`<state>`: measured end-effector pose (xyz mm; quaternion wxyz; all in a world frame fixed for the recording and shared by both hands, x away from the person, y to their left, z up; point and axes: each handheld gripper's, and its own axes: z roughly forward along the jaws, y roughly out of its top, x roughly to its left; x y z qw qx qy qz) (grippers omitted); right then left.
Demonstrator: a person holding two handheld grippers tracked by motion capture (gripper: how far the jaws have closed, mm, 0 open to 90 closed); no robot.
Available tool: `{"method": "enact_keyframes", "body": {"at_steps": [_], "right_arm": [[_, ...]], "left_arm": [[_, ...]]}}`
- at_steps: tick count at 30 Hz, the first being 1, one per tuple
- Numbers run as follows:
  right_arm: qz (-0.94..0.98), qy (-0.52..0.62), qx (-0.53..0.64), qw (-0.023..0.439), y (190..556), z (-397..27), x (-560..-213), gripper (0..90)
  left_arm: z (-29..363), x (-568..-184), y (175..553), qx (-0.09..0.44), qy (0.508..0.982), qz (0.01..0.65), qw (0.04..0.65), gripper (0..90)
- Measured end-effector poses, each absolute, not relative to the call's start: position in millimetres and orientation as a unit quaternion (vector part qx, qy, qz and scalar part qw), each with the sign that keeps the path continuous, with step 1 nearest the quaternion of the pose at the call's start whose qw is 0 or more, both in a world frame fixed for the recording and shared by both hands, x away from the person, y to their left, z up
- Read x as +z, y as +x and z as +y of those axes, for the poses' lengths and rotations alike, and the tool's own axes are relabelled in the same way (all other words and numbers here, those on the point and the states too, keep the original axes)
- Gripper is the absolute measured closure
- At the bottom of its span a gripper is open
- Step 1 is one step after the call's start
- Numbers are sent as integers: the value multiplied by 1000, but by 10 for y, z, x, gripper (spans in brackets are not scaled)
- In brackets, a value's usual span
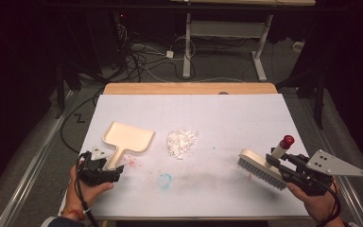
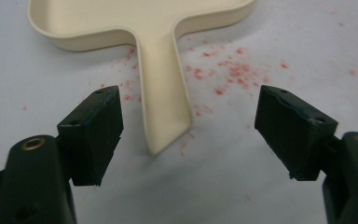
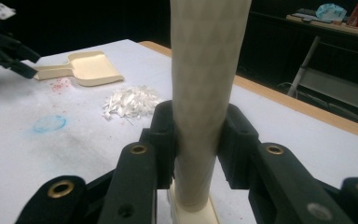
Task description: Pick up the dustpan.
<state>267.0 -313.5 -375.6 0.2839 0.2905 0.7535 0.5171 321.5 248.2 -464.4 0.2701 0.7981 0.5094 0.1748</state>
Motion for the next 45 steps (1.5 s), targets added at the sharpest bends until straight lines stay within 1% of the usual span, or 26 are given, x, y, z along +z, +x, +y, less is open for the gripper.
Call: {"method": "enact_keyframes", "body": {"at_steps": [3,6,7,10,13,15,17,21,25,30,43,45], "right_arm": [[757,290,514,280,2683,-3127,-3771,708],[759,290,518,267,2697,-3126,-3797,709],[760,291,518,263,2697,-3123,-3804,708],[763,289,514,263,2695,-3118,-3817,708],[764,290,514,259,2703,-3113,-3832,708],[769,290,511,252,2727,-3091,-3868,708],[770,291,510,250,2735,-3083,-3879,708],[772,292,509,244,2762,-3069,-3905,708],[773,293,508,242,2763,-3062,-3914,709],[772,294,507,246,2768,-3084,-3900,709],[758,300,514,266,2749,-3157,-3844,709],[758,299,513,270,2746,-3163,-3838,709]], "left_arm": [[2479,-4650,3437,150,793,532,256,293],[2488,-4684,3615,135,795,549,220,360],[2490,-4706,3656,122,798,551,214,378],[2487,-4693,3711,113,799,552,212,382],[2469,-4691,3738,114,799,552,208,410],[2446,-4685,3754,116,804,544,209,478],[2442,-4684,3757,115,805,542,213,573],[2435,-4691,3758,118,806,538,219,635],[2428,-4688,3752,122,806,537,218,638],[2393,-4626,3717,155,807,527,218,639],[2338,-4388,3469,150,827,487,237,640],[2326,-4341,3354,144,837,471,238,640]]}}
